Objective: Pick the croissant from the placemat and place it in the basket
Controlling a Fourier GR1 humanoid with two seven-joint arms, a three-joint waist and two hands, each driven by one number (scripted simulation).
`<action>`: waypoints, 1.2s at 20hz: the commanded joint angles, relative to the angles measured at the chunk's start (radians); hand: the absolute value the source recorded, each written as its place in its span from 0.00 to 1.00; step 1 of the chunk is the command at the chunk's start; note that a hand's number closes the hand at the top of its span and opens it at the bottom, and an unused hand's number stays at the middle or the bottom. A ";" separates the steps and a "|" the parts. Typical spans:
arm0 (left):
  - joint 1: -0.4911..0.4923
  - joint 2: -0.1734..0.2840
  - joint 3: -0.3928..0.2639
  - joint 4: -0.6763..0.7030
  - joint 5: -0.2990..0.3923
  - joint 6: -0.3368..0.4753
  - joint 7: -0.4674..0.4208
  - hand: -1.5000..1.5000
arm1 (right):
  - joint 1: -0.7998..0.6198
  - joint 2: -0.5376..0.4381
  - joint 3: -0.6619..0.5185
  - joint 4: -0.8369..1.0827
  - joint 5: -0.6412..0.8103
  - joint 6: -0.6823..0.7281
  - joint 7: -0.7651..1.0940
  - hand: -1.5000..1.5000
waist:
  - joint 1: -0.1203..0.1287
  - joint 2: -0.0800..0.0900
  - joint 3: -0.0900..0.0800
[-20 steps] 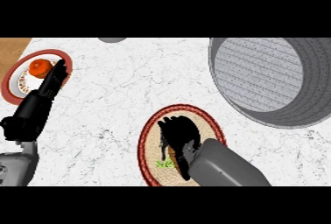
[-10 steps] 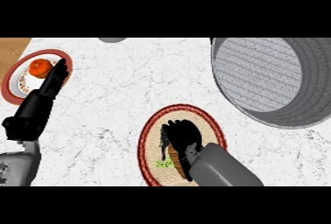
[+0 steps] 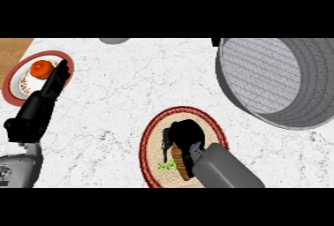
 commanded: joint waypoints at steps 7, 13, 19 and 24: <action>0.022 -0.026 0.011 0.069 -0.025 -0.015 -0.097 0.50 | -0.072 0.004 0.002 0.185 0.120 -0.122 -0.209 1.00 | 0.006 0.012 0.002; -0.003 -0.016 0.019 0.049 -0.014 -0.012 -0.061 0.50 | -0.239 -0.518 -0.165 0.052 0.115 -0.198 -0.545 1.00 | -0.007 0.023 0.010; -0.005 -0.005 0.029 0.039 -0.016 -0.009 -0.064 0.50 | -0.267 -0.695 -0.270 -0.064 0.104 -0.344 -0.705 1.00 | -0.007 0.035 0.018; 0.003 -0.020 0.035 0.040 -0.003 -0.003 -0.064 0.50 | -0.267 -0.735 -0.489 -0.108 -0.110 -0.439 -0.894 1.00 | -0.008 0.046 0.022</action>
